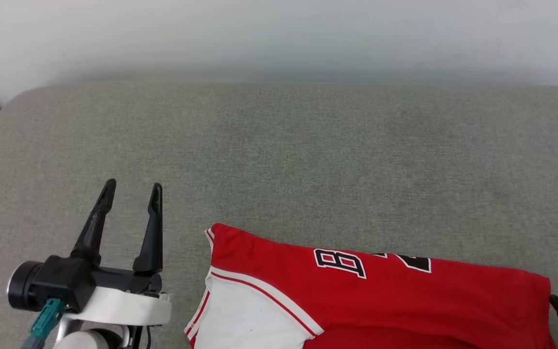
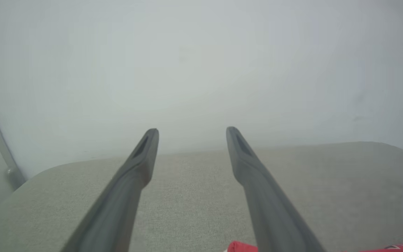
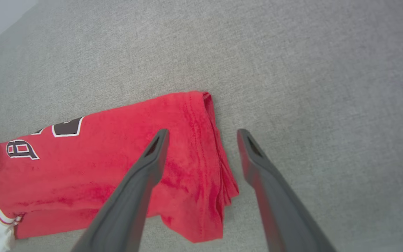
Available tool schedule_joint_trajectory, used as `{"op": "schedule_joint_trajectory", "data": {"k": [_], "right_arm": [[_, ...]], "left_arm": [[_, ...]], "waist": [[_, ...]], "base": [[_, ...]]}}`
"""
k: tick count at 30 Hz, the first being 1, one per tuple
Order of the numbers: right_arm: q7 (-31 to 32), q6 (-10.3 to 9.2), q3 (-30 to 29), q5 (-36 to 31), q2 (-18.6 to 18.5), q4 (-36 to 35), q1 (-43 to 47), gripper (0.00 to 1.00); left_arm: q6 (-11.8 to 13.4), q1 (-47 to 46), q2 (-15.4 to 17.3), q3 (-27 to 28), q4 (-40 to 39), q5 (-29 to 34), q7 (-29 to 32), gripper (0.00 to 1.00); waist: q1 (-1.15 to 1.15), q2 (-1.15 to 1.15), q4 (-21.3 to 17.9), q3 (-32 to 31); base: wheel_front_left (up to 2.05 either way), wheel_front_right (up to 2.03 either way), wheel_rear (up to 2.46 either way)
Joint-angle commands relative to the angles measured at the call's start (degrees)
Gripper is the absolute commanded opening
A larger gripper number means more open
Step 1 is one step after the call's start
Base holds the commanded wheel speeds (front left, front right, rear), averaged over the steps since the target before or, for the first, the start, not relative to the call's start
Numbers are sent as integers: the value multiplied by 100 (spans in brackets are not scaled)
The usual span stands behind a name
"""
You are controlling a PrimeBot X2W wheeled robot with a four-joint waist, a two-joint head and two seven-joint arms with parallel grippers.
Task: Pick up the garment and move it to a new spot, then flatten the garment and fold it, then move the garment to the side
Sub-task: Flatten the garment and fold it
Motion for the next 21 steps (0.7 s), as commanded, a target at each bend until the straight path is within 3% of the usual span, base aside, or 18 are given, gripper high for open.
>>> {"op": "schedule_joint_trajectory", "data": {"k": [1,11,20,21], "right_arm": [[-81,-3,-97,-56,124,148,-102,100],[-297,-3,-182,8,308,1205,-294,100],[-47,6,510,410,587,1928,-143,100],[-57,7,584,419,588,1968,-114,48]], "left_arm": [[-122,143,-143,232,-92,270,-22,100],[-791,420,-794,902,1,1204,-20,100],[-1253,350,-1191,1237,184,1540,-19,100],[-1294,347,-1222,1275,198,1575,-19,100]], "waist": [[0,0,66,82],[0,0,251,311],[0,0,366,394],[0,0,369,392]], "base": [[0,0,0],[0,0,0],[0,0,0],[0,0,0]]}}
